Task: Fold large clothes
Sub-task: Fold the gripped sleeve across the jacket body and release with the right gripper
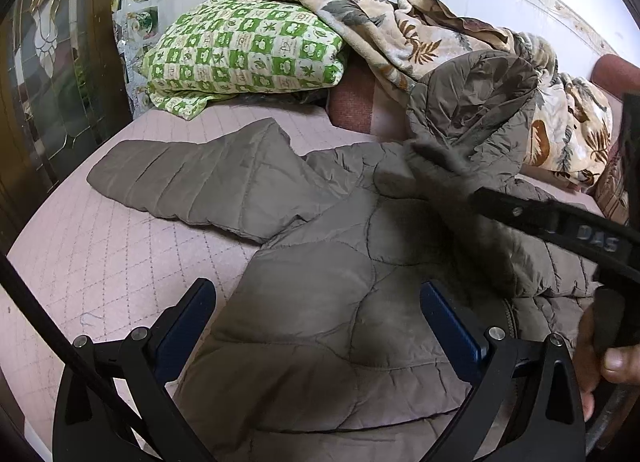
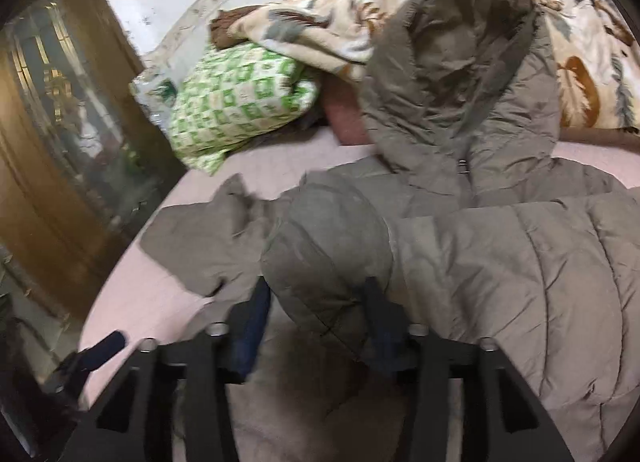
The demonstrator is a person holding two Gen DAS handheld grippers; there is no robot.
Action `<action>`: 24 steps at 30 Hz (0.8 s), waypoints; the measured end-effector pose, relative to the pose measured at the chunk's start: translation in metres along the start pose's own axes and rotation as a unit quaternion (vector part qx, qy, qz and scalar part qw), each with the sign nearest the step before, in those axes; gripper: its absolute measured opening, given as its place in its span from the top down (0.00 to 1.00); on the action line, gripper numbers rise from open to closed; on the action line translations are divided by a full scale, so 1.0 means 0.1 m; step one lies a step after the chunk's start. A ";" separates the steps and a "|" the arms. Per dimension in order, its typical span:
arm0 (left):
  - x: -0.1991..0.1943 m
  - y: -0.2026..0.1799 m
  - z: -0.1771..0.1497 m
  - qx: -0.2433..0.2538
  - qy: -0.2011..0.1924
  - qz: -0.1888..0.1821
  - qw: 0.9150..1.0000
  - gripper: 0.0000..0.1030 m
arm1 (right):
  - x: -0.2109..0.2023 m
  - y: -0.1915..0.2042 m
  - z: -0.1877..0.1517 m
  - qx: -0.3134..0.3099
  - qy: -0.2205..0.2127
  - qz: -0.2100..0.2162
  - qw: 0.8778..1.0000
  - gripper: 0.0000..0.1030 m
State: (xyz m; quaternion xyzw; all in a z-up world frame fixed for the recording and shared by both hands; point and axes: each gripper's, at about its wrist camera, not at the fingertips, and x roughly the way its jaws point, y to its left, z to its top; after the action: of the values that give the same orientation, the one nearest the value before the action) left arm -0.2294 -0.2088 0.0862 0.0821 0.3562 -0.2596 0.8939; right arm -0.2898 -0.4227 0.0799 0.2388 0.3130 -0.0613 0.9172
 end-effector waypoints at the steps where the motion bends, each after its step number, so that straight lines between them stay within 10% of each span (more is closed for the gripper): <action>1: 0.00 -0.01 0.00 0.002 -0.001 0.000 1.000 0.01 | -0.03 0.02 0.00 -0.004 -0.003 0.000 1.000 0.43; 6: -0.02 -0.11 -0.02 0.017 -0.009 0.003 1.000 0.01 | -0.38 -0.09 0.10 0.002 -0.048 -0.032 0.998 0.43; 10: -0.02 -0.17 -0.03 0.029 -0.011 0.004 1.000 0.01 | -0.52 -0.55 0.17 0.002 -0.052 -0.253 0.966 0.43; 13: -0.03 -0.20 -0.03 0.032 -0.014 0.002 0.999 0.01 | -0.51 -0.91 0.12 0.019 -0.025 -0.329 0.944 0.43; 24: 0.01 -0.30 -0.07 0.051 -0.010 0.004 0.999 0.01 | -0.16 -1.44 -0.16 0.053 0.056 -0.369 0.926 0.42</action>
State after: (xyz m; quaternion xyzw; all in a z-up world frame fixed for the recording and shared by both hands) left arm -0.2480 -0.2327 0.0817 0.1266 0.3331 -0.2749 0.8930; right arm -0.3489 -0.5425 0.0206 0.1577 0.4261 -0.3986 0.7967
